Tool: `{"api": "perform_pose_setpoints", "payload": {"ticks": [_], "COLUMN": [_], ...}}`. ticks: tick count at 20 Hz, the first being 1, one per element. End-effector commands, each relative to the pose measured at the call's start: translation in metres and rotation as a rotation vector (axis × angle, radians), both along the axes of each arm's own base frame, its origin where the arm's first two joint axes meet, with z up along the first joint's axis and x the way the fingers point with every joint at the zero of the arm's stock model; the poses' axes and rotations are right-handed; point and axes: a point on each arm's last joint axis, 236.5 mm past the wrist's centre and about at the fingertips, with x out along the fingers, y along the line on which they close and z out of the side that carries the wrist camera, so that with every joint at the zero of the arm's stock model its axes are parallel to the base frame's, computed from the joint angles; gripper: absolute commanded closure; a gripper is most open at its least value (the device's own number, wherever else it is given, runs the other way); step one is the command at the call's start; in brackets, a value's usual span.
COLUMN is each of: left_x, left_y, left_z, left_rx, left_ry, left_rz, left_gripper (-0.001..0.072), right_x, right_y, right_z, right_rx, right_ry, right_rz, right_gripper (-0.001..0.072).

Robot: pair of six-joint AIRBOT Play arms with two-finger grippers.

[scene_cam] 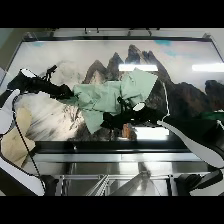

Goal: Fold the shirts.

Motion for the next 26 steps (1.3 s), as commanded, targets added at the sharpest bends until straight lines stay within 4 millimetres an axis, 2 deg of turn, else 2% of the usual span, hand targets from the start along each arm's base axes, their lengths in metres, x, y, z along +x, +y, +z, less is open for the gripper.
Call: {"api": "perform_pose_setpoints", "payload": {"ticks": [1, 3, 5, 7, 9, 11, 12, 13, 14, 16, 18, 20, 21, 22, 24, 25, 26], "left_x": [-0.005, -0.002, 0.004, 0.01, 0.012, 0.004, -0.007, -0.018, -0.031, -0.066, -0.117, -0.162, -0.182, -0.203, -0.25, -0.254, -0.246], "left_y": [-0.005, -0.009, -0.018, -0.018, -0.011, -0.006, -0.01, -0.018, -0.025, -0.027, -0.015, 0.0, 0.002, -0.004, -0.033, -0.037, -0.033], "left_z": [0.0, 0.011, 0.042, 0.087, 0.131, 0.169, 0.198, 0.236, 0.289, 0.406, 0.503, 0.565, 0.584, 0.603, 0.652, 0.664, 0.667], "left_rx": [-0.024, -0.056, -0.134, -0.2, -0.212, -0.218, -0.267, -0.342, -0.437, -0.605, -0.633, -0.51, -0.44, -0.426, -0.513, -0.483, -0.39], "left_ry": [0.019, 0.005, -0.052, -0.132, -0.223, -0.281, -0.309, -0.372, -0.491, -0.787, -1.085, -1.328, -1.409, -1.467, -1.624, -1.669, -1.683], "left_rz": [-0.023, -0.014, -0.01, 0.013, 0.026, 0.022, 0.004, -0.026, -0.064, -0.08, -0.059, 0.037, 0.053, 0.047, -0.041, -0.042, -0.016], "left_gripper": [0.0688, 0.0685, 0.0684, 0.0685, 0.0685, 0.0685, 0.0685, 0.0684, 0.0685, 0.0685, 0.0684, 0.0683, 0.0683, 0.0683, 0.0684, 0.0684, 0.0683], "right_x": [-0.004, -0.011, -0.021, -0.024, -0.019, -0.009, -0.008, -0.007, -0.007, -0.012, -0.034, -0.064, -0.077, -0.087, -0.1, -0.098, -0.092], "right_y": [0.011, 0.014, 0.018, 0.019, 0.012, 0.0, -0.008, -0.018, -0.031, -0.07, -0.12, -0.171, -0.193, -0.208, -0.232, -0.242, -0.249], "right_z": [0.008, 0.017, 0.039, 0.073, 0.117, 0.163, 0.194, 0.229, 0.268, 0.363, 0.461, 0.533, 0.555, 0.569, 0.585, 0.587, 0.584], "right_rx": [0.043, 0.077, 0.125, 0.18, 0.228, 0.265, 0.297, 0.328, 0.361, 0.413, 0.419, 0.364, 0.308, 0.262, 0.164, 0.107, 0.067], "right_ry": [0.02, 0.023, 0.001, -0.062, -0.148, -0.249, -0.308, -0.384, -0.478, -0.754, -1.086, -1.352, -1.457, -1.527, -1.626, -1.651, -1.647], "right_rz": [0.024, 0.061, 0.12, 0.167, 0.181, 0.165, 0.159, 0.148, 0.138, 0.094, 0.011, -0.121, -0.188, -0.242, -0.34, -0.383, -0.4], "right_gripper": [0.0698, 0.0698, 0.0698, 0.0698, 0.0698, 0.0698, 0.0698, 0.0699, 0.0698, 0.0699, 0.0698, 0.0698, 0.0698, 0.0699, 0.0698, 0.0699, 0.0699]}}
